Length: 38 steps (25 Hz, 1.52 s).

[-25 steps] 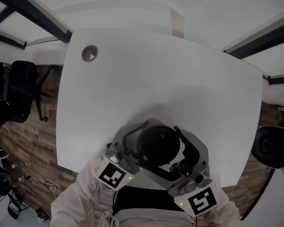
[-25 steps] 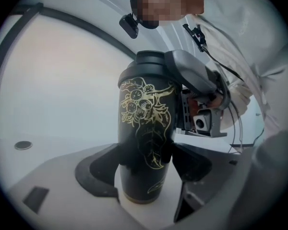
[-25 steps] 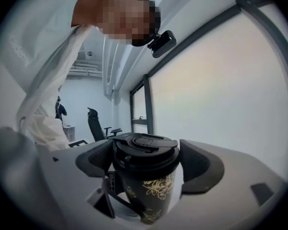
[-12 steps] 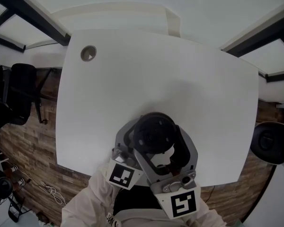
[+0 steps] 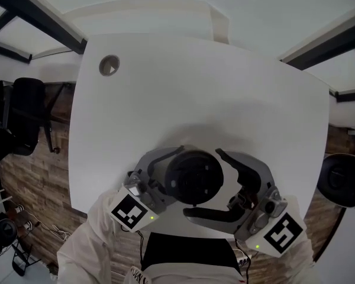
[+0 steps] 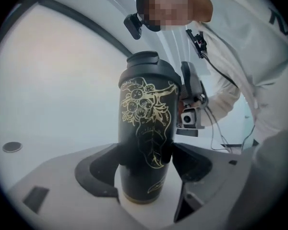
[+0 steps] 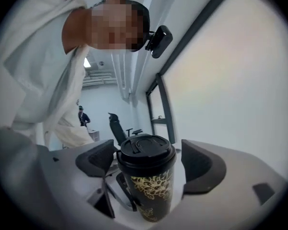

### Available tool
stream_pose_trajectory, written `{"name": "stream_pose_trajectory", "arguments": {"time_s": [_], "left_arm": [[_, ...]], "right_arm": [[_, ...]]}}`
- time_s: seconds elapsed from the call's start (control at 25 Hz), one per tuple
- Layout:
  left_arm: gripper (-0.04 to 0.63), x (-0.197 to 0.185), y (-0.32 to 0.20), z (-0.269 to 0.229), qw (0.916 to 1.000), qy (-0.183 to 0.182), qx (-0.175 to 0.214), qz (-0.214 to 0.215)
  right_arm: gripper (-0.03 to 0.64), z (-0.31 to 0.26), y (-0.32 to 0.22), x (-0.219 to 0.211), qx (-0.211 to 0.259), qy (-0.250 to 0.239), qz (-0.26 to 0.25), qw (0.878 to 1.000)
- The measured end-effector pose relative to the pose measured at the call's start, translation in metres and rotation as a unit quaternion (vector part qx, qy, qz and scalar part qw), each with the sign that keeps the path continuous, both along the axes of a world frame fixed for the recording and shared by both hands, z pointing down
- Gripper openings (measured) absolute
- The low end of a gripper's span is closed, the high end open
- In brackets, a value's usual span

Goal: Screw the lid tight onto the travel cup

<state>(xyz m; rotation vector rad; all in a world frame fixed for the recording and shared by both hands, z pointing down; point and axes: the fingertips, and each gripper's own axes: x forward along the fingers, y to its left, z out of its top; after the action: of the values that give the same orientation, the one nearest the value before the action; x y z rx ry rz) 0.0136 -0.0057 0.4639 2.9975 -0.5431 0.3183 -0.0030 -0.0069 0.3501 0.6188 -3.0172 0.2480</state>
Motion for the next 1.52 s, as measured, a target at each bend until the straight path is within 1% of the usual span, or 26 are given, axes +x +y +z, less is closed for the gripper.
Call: {"name": "stream_pose_trajectory", "arguments": {"time_s": [0.08, 0.2, 0.36, 0.52, 0.68, 0.8, 0.92, 1.04, 1.24, 1.36, 1.52], "left_arm": [[0.35, -0.001, -0.001, -0.001, 0.9996, -0.001, -0.003, 0.026], [0.35, -0.002, -0.004, -0.002, 0.9984, 0.004, -0.014, 0.055], [0.35, -0.006, -0.001, -0.001, 0.9965, 0.006, -0.024, 0.08], [0.35, -0.006, -0.001, -0.001, 0.9968, 0.009, -0.03, 0.074], [0.35, -0.006, -0.002, 0.001, 0.9986, 0.003, -0.02, 0.05], [0.348, -0.008, -0.001, 0.003, 0.9996, -0.003, -0.013, 0.026], [0.348, -0.005, -0.004, 0.004, 1.0, -0.001, -0.01, 0.001], [0.348, -0.005, -0.004, 0.003, 0.9998, -0.003, -0.002, -0.021], [0.348, -0.004, -0.007, 0.002, 0.9986, -0.004, -0.002, -0.052], [0.348, -0.004, -0.007, 0.001, 0.9984, -0.004, 0.004, -0.056], [0.348, -0.004, -0.004, 0.002, 0.9988, -0.002, 0.006, -0.048]], "right_arm": [[0.416, -0.004, -0.003, -0.004, 0.01, 0.005, -0.047, 0.999], [0.42, -0.004, -0.006, -0.013, 0.032, 0.021, -0.089, 0.995], [0.425, 0.002, -0.006, -0.029, 0.042, 0.027, -0.119, 0.992], [0.423, 0.0, -0.006, -0.03, 0.046, 0.015, -0.128, 0.991], [0.425, -0.001, -0.007, -0.032, 0.058, 0.018, -0.096, 0.994], [0.426, 0.002, -0.004, -0.032, 0.069, 0.027, -0.055, 0.996], [0.426, 0.003, -0.009, -0.027, 0.065, 0.026, -0.008, 0.997], [0.426, 0.002, -0.01, -0.025, 0.065, 0.027, 0.034, 0.997], [0.426, 0.001, -0.014, -0.022, 0.06, 0.025, 0.093, 0.994], [0.426, 0.001, -0.014, -0.021, 0.059, 0.026, 0.106, 0.992], [0.426, 0.002, -0.011, -0.022, 0.064, 0.03, 0.093, 0.993]]}}
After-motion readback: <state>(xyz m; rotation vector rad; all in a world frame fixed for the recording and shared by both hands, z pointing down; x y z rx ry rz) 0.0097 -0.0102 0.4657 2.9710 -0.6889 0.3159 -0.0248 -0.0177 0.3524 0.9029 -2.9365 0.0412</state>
